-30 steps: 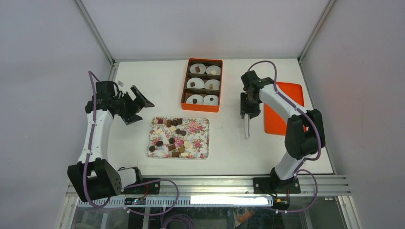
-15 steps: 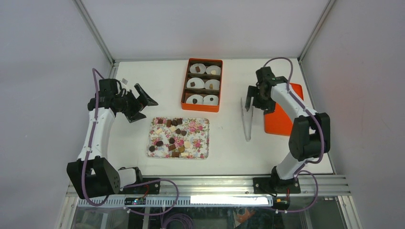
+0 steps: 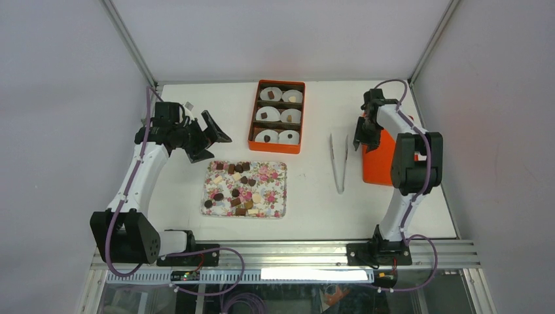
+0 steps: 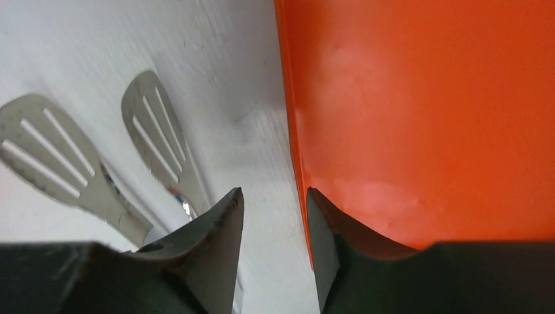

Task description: Pack the chocolate

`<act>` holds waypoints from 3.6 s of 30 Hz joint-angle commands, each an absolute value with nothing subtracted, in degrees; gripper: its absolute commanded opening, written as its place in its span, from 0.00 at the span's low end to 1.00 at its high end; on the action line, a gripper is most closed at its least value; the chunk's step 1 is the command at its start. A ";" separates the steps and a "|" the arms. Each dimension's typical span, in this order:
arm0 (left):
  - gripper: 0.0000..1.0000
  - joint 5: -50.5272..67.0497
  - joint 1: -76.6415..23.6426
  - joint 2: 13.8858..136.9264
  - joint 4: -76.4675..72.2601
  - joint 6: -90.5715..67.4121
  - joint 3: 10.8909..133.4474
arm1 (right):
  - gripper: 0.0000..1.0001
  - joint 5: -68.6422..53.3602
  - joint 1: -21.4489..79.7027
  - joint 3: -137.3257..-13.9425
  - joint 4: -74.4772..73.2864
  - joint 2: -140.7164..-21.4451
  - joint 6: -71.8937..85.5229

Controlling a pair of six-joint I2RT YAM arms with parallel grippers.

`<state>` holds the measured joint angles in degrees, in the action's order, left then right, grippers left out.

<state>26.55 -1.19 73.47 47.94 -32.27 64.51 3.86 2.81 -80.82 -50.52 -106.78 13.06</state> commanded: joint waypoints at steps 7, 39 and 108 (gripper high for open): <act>0.99 26.23 -1.91 69.58 45.61 -34.01 64.06 | 0.34 4.70 1.10 -83.81 -44.94 -113.83 12.62; 0.99 33.76 -2.04 72.40 40.58 -33.66 68.29 | 0.00 -26.03 2.04 -98.34 -48.86 -85.42 22.27; 0.99 -2.54 -47.99 66.22 8.97 -13.14 62.33 | 0.00 -12.68 28.59 -96.62 -24.80 -84.03 60.32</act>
